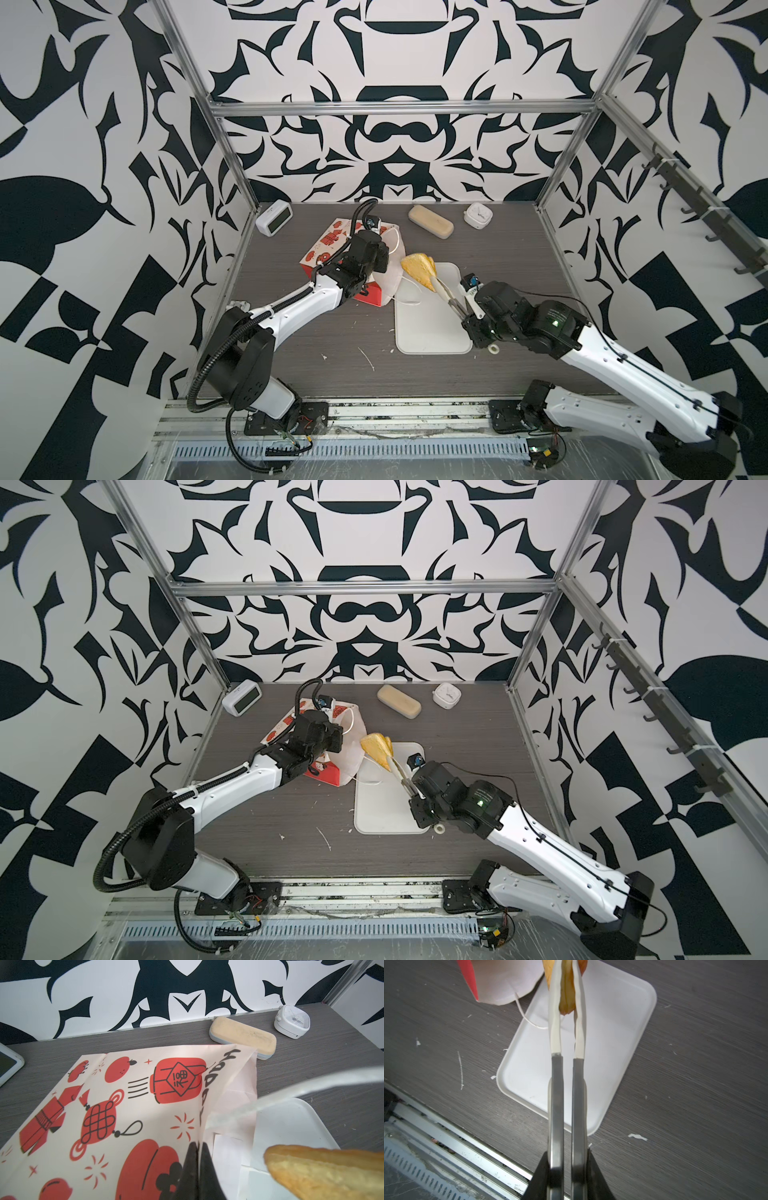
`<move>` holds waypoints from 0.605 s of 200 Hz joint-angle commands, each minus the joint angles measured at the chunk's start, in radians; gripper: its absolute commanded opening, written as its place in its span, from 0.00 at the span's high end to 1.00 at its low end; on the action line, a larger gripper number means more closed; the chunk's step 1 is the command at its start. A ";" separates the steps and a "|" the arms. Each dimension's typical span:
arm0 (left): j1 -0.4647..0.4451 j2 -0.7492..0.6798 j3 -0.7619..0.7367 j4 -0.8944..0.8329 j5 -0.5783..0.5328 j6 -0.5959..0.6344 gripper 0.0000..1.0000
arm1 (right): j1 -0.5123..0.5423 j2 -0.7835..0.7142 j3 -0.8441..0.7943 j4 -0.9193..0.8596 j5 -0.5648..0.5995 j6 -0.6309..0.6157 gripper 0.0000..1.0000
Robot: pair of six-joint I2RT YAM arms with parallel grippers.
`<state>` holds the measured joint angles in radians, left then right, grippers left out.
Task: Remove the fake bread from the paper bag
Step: 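Pinch the fake bread with the tongs and pull it out of the bag, then lower the bread onto the white tray with the right gripper's tongs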
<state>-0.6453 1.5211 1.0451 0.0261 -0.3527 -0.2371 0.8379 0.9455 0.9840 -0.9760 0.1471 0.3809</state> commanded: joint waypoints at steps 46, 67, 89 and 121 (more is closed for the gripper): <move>0.012 -0.078 -0.053 0.026 -0.027 -0.028 1.00 | -0.004 0.182 0.124 -0.134 0.313 0.057 0.97; 0.013 -0.104 -0.074 0.038 -0.019 -0.026 1.00 | -0.003 0.250 0.137 -0.154 0.357 0.062 0.97; 0.015 -0.117 -0.093 0.052 -0.017 -0.026 1.00 | -0.003 0.305 0.140 -0.159 0.376 0.072 0.97; 0.018 -0.114 -0.107 0.071 -0.004 -0.029 1.00 | -0.003 0.353 0.147 -0.196 0.437 0.108 0.97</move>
<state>-0.6361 1.4273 0.9558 0.0490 -0.3584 -0.2409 0.8371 1.2964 1.0763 -1.1290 0.4656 0.4339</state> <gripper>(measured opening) 0.049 0.264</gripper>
